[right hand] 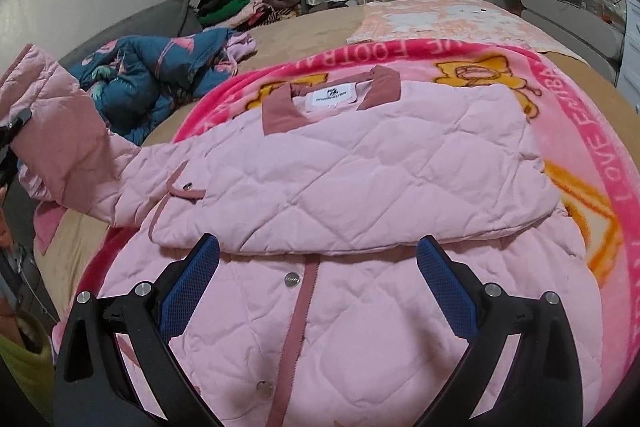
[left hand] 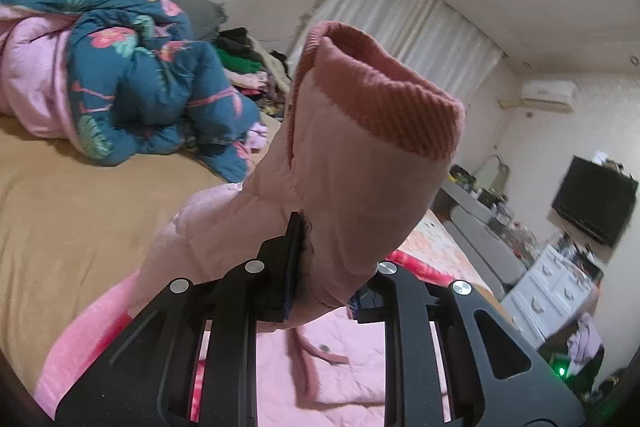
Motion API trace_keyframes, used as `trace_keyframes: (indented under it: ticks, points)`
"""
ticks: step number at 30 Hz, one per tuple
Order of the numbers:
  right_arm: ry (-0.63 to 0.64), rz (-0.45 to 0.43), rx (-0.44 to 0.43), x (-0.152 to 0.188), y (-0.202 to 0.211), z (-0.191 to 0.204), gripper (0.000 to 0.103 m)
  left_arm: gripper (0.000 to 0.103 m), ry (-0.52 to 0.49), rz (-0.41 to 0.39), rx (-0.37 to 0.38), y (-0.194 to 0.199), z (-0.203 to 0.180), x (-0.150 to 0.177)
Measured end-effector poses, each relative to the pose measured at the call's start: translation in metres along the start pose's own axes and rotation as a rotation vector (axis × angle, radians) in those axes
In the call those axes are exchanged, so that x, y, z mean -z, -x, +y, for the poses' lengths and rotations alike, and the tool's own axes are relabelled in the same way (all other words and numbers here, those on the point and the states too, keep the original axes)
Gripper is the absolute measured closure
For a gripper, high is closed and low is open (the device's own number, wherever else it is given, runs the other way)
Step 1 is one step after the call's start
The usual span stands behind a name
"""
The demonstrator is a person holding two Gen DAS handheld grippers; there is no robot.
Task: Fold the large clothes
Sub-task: 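Grasp the sleeve cuff with the left tool and lift it, then fold the held sleeve across the jacket front and open the left tool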
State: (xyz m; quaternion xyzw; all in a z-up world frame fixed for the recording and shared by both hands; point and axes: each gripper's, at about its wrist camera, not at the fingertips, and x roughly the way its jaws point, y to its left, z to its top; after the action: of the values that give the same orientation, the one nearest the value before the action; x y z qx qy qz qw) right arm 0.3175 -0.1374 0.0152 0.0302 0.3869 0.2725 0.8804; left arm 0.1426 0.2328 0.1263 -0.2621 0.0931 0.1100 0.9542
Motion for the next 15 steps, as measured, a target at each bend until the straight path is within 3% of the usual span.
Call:
trace_keyframes:
  ticks: [8,15]
  points:
    - [0.007,-0.035,0.068,-0.002,0.013,-0.023,0.005,0.091,-0.044,0.034,0.069,-0.004,-0.044,0.018]
    - [-0.078,-0.070,0.062,-0.008,0.031,-0.055,0.005,0.091,-0.069,0.081,0.110,-0.016,-0.087,0.033]
